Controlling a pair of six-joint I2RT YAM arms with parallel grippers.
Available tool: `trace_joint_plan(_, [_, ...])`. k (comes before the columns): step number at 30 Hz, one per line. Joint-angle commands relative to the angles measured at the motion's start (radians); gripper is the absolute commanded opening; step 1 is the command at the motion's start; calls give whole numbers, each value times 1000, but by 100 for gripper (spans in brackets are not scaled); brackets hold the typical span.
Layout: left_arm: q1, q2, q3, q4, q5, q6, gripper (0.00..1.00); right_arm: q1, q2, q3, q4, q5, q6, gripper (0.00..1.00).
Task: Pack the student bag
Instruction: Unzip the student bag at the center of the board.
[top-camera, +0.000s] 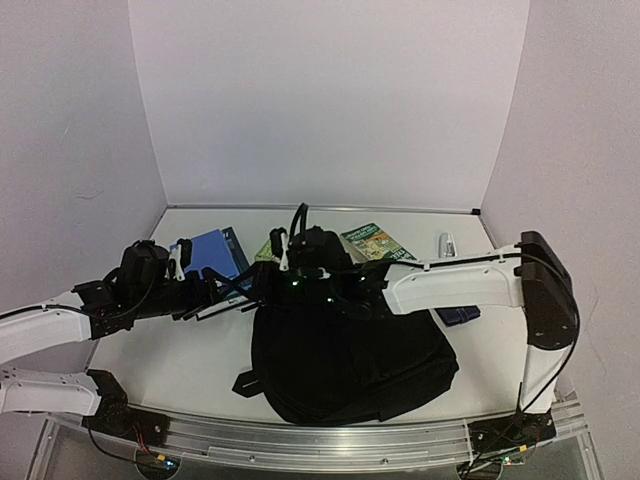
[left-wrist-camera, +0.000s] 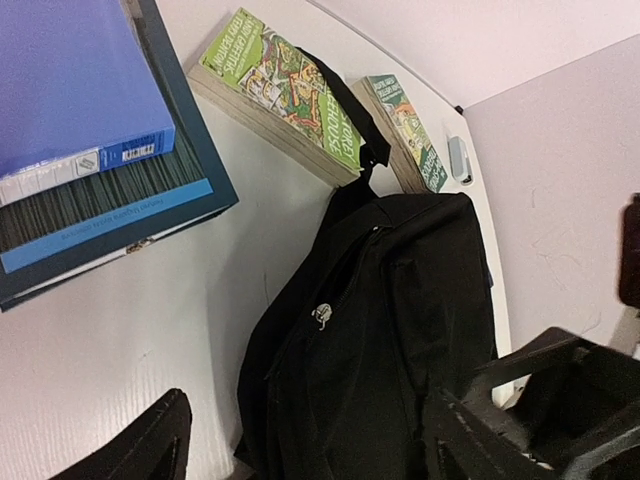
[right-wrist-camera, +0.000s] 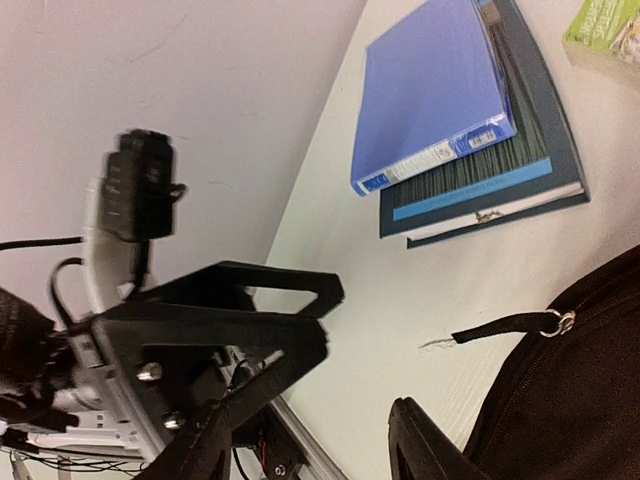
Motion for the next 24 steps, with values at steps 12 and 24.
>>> trace_joint_plan(12, [11, 314, 1, 255, 225, 5, 80, -136, -257, -198, -175, 176, -219, 61])
trace_joint_plan(24, [66, 395, -7, 379, 258, -9, 57, -164, -244, -225, -178, 65, -233, 63])
